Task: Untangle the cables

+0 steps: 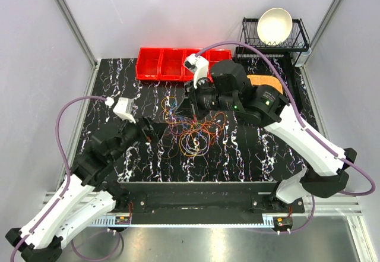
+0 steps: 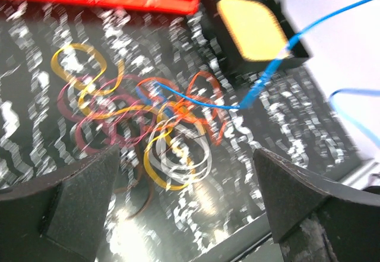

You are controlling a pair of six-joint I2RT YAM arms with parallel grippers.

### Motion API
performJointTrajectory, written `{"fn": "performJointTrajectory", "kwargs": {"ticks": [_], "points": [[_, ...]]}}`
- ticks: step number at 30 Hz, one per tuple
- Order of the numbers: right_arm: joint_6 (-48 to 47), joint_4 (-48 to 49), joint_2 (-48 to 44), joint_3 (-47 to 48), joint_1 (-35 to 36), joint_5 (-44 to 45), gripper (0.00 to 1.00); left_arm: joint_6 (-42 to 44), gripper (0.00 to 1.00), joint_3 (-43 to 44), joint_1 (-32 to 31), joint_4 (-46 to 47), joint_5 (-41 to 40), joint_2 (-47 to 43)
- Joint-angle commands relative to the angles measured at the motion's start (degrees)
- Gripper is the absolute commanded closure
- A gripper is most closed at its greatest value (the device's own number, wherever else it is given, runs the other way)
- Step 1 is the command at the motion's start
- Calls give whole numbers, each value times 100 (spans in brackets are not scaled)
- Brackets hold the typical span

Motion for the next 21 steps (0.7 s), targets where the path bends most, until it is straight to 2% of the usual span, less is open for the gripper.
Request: {"fn": "performJointTrajectory", "kwargs": {"ticks": [1, 9, 12, 17, 21], "points": [[7, 38, -61, 361, 40, -256, 100, 20, 1, -123, -119, 1335, 524, 331], [24, -94, 9, 713, 40, -291, 100, 309, 1, -422, -347, 2135, 332, 851], [68, -173, 53, 871, 40, -361, 100, 389, 1, -484, -505, 2224, -169, 1061], [138, -270, 88, 1091, 40, -493, 100, 407, 1, -694, -769, 3057, -705, 1483], [182, -480, 167, 1643, 40, -484, 100, 301, 1, -722, -822, 3524, -1215, 1957]]}}
